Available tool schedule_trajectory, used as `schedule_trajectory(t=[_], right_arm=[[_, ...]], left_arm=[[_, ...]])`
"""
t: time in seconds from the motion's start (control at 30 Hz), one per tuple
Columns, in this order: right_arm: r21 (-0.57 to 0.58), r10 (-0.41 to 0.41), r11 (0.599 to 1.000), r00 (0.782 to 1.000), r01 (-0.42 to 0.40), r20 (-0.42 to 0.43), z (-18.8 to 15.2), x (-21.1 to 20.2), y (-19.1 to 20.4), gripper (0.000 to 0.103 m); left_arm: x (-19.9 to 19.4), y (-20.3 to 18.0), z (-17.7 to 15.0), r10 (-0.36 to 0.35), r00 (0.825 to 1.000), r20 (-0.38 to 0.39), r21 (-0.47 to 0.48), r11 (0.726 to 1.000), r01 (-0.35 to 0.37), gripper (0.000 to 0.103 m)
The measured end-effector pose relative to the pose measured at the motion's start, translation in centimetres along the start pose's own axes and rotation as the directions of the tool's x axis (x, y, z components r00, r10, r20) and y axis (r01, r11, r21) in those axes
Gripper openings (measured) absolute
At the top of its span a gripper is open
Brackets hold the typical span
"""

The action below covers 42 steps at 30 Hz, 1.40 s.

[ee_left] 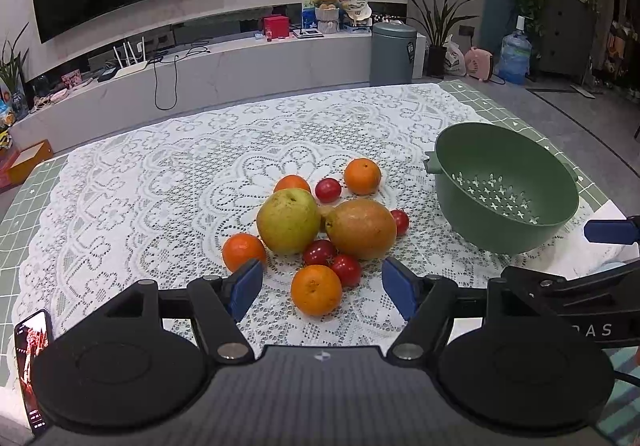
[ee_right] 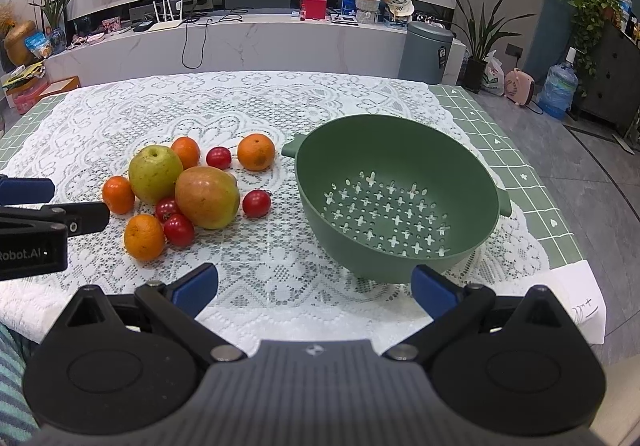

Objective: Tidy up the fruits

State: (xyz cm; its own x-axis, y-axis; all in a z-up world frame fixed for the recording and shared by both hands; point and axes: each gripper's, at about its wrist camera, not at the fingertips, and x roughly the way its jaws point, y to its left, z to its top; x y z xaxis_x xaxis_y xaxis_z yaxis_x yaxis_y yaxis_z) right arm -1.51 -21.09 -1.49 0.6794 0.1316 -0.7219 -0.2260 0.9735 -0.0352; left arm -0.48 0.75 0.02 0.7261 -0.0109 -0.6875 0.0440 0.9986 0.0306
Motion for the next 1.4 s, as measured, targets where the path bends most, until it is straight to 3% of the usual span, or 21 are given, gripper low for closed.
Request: schedule_trajectory(t=[1.4], right_arm=[[0.003, 0.014, 1.0, 1.0, -0.013, -0.019, -0.16, 0.1, -0.17, 0.099]], left_arm=[[-0.61, 0.13, -0.08, 0.003, 1.0, 0.005, -0.002, 1.0, -0.003, 0.081]])
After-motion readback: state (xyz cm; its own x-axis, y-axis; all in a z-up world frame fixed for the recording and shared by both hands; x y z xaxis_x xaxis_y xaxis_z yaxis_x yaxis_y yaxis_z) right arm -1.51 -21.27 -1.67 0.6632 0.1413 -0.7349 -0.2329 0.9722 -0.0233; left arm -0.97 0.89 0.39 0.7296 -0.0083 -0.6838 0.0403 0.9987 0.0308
